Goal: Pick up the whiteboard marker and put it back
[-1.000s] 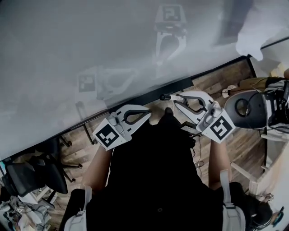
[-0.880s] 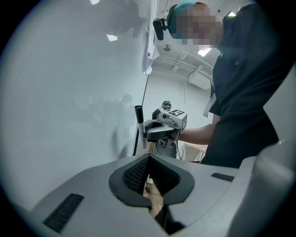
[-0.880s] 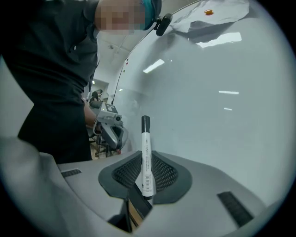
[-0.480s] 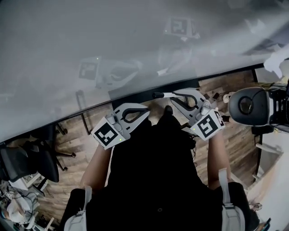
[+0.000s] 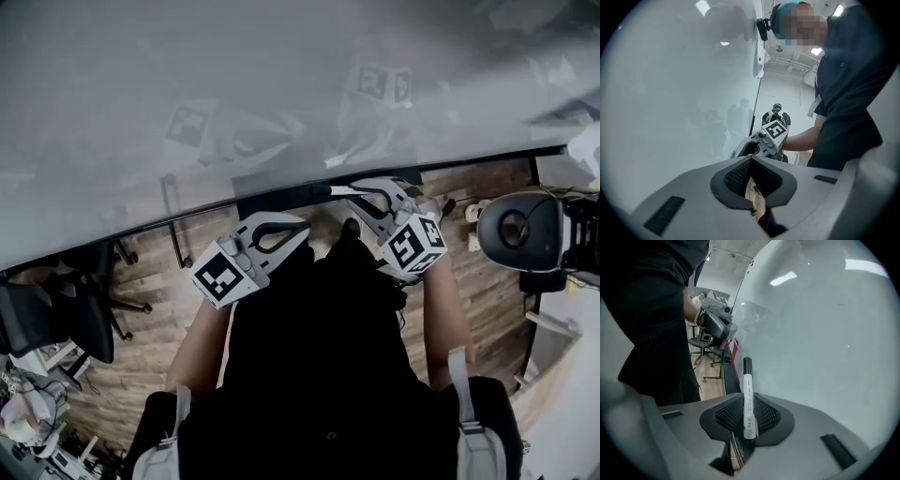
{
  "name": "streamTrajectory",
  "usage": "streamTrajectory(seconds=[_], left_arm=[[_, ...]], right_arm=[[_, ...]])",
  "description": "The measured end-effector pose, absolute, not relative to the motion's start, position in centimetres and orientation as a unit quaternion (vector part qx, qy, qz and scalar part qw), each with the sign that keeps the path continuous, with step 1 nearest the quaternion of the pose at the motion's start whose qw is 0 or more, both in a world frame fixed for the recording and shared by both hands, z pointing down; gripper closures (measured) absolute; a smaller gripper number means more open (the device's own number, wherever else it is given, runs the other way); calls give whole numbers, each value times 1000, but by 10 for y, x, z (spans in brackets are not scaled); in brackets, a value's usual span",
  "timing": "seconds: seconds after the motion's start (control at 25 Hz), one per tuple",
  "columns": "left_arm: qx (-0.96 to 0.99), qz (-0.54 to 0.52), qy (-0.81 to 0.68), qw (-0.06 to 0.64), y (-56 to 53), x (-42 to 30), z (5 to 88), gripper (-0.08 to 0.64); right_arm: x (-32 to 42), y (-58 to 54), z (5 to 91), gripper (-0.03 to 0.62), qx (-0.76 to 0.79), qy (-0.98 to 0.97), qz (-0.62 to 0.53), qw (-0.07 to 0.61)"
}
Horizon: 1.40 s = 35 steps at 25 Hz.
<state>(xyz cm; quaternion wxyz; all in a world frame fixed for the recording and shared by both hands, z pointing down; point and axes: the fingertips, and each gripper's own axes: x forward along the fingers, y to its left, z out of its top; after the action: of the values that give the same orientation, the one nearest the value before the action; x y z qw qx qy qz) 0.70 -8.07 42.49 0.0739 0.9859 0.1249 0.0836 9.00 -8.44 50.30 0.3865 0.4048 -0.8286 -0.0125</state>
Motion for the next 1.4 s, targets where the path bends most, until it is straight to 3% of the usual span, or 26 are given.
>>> streamTrajectory(seconds=[0.44, 1.4], left_arm=[[984, 85, 133, 87, -68, 14, 428, 548], [986, 90, 118, 80, -81, 3, 431, 548]], right_arm=[[98, -77, 555, 520, 385, -817, 18, 429], [85, -84, 587, 520, 347, -815, 28, 463]])
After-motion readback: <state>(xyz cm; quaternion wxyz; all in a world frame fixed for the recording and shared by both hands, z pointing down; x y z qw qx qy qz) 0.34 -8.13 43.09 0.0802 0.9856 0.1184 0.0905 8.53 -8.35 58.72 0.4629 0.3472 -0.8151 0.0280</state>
